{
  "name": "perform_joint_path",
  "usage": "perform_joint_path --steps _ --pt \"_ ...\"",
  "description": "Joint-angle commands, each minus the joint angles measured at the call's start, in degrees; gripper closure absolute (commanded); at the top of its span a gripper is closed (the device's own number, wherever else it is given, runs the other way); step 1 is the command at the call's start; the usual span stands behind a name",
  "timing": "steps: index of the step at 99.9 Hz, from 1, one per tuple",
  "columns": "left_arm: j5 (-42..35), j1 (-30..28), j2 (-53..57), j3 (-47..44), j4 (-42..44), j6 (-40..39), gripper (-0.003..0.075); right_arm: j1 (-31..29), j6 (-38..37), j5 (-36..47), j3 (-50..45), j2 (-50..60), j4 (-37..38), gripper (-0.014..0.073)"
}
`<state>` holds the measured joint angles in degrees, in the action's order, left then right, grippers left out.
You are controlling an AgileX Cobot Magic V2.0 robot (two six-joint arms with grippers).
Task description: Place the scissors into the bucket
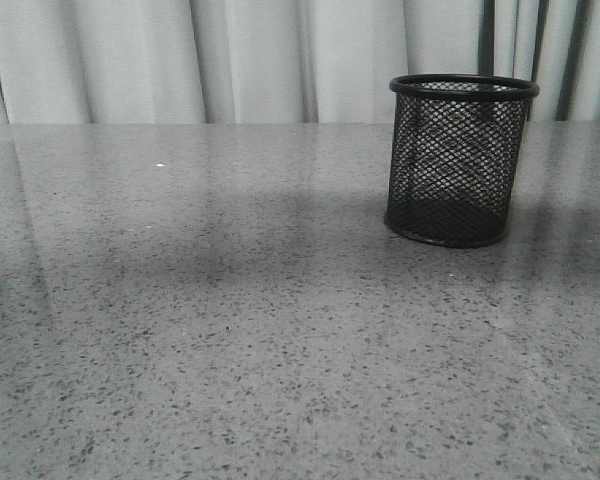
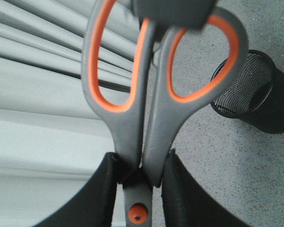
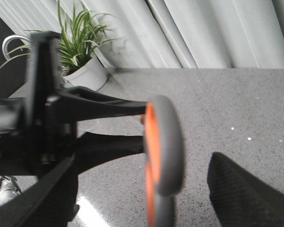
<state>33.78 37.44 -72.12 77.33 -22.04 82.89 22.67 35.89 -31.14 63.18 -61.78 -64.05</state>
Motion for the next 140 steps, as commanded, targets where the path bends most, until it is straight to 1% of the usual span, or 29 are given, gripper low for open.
perform_joint_path --steps 1,8,15,22,23,24,27,29,32,33,35,48,52,56,59,64,67,68,71,76,80,89,96,103,109,120,126,130,140 --pt "-4.64 0.39 2.60 1.77 -1.63 -0.72 0.0741 0.04 0.43 2.78 2.11 -0.25 -2.61 0.0084" --pt "-4.64 0.39 3.15 1.77 -1.63 -0.72 0.0741 0.04 0.43 3.02 2.14 -0.90 -3.50 0.0097" --pt "-4.64 0.39 3.40 1.77 -1.63 -0.72 0.0741 0.04 0.85 3.02 2.24 -1.39 -5.03 0.0169" --pt "-4.64 0.39 3.62 1.77 -1.63 -0.72 0.0741 0.04 0.94 3.02 2.24 -1.52 -7.05 0.0307" --pt "-4.64 0.39 3.62 1.77 -1.63 -0.72 0.0741 0.04 1.07 3.02 2.24 -1.52 -7.53 0.0357" --pt "-4.64 0.39 3.72 1.77 -1.63 -0.72 0.0741 0.04 1.11 3.02 2.24 -1.52 -7.53 0.0357" --pt "-4.64 0.39 3.65 1.77 -1.63 -0.72 0.0741 0.04 1.51 3.14 2.24 -1.52 -8.29 0.0446" --pt "-4.64 0.39 3.65 1.77 -1.63 -0.72 0.0741 0.04 2.07 3.14 2.24 -1.52 -8.69 0.0483" --pt "-4.64 0.39 3.76 1.77 -1.63 -0.72 0.0741 0.04 3.32 3.14 2.24 -1.52 -9.72 0.0577" --pt "-4.64 0.39 3.76 1.77 -1.63 -0.72 0.0741 0.04 3.78 3.14 2.24 -1.52 -9.85 0.0595" --pt "-4.64 0.39 3.79 1.77 -1.63 -0.72 0.0741 0.04 4.28 3.14 2.24 -1.52 -10.15 0.0669" --pt "-4.64 0.39 3.88 1.77 -1.79 -0.72 0.0741 0.04 6.20 3.17 2.24 -1.52 -12.09 0.0666" --pt "-4.64 0.39 3.88 1.77 -3.18 -0.72 0.0739 0.04 6.20 3.17 2.24 -1.52 -12.09 0.0666" --pt "-4.64 0.39 4.00 1.77 -5.10 -0.72 0.0720 0.04 6.20 3.27 2.24 -1.52 -12.09 0.0666" --pt "-4.78 0.39 4.27 1.77 -6.27 -0.72 0.0690 0.04 6.20 3.27 2.24 -1.52 -12.09 0.0666" --pt "-4.78 0.39 4.77 1.77 -8.14 -0.72 0.0596 -0.24 6.20 3.27 2.24 -1.52 -12.09 0.0666" --pt "-4.78 0.39 5.15 1.77 -8.76 -0.72 0.0523 -0.24 6.20 3.41 2.35 -1.52 -11.95 0.0666" --pt "-4.78 0.39 5.25 1.77 -8.88 -0.72 0.0523 -0.24 6.30 3.41 2.35 -1.52 -11.95 0.0666" --pt "-4.78 0.39 5.65 1.77 -9.10 -0.72 0.0456 -0.24 6.29 3.41 2.48 -1.52 -11.84 0.0666" --pt "-4.78 0.39 6.68 1.77 -9.10 -0.72 0.0395 -0.33 6.29 3.41 3.43 -1.52 -10.87 0.0666" --pt "-4.78 0.39 7.49 1.77 -9.10 -0.72 0.0381 -0.33 6.29 3.41 4.21 -1.52 -9.43 0.0666" --pt "-3.90 0.39 10.13 1.77 -9.10 -0.72 0.0410 -0.33 6.29 2.25 7.33 -1.52 -4.00 0.0664" --pt "-3.11 0.39 12.38 1.77 -9.10 -0.92 0.0464 -0.33 5.71 0.33 10.42 -1.52 -0.22 0.0655" --pt "-2.44 0.28 14.87 1.77 -8.97 -4.11 0.0535 -1.48 3.59 -2.98 13.59 -1.52 3.92 0.0655" --pt "-2.18 0.13 17.08 1.77 -8.64 -8.61 0.0612 -3.46 -0.86 -7.41 16.43 -1.52 8.66 0.0655" --pt "-1.79 0.04 21.39 1.40 -4.76 -16.38 0.0743 -8.36 -10.25 -17.63 23.27 -1.52 21.36 0.0655" --pt "-1.12 0.04 23.34 1.03 -1.83 -20.00 0.0741 -11.42 -13.71 -24.43 26.83 -1.52 27.35 0.0655" --pt "-0.44 0.04 24.57 0.86 0.57 -23.03 0.0741 -13.23 -15.71 -28.82 29.36 -1.52 30.00 0.0655" --pt "2.22 0.04 26.78 -0.65 6.66 -29.55 0.0741 -15.16 -19.10 -36.49 33.97 -1.52 36.80 0.0655"
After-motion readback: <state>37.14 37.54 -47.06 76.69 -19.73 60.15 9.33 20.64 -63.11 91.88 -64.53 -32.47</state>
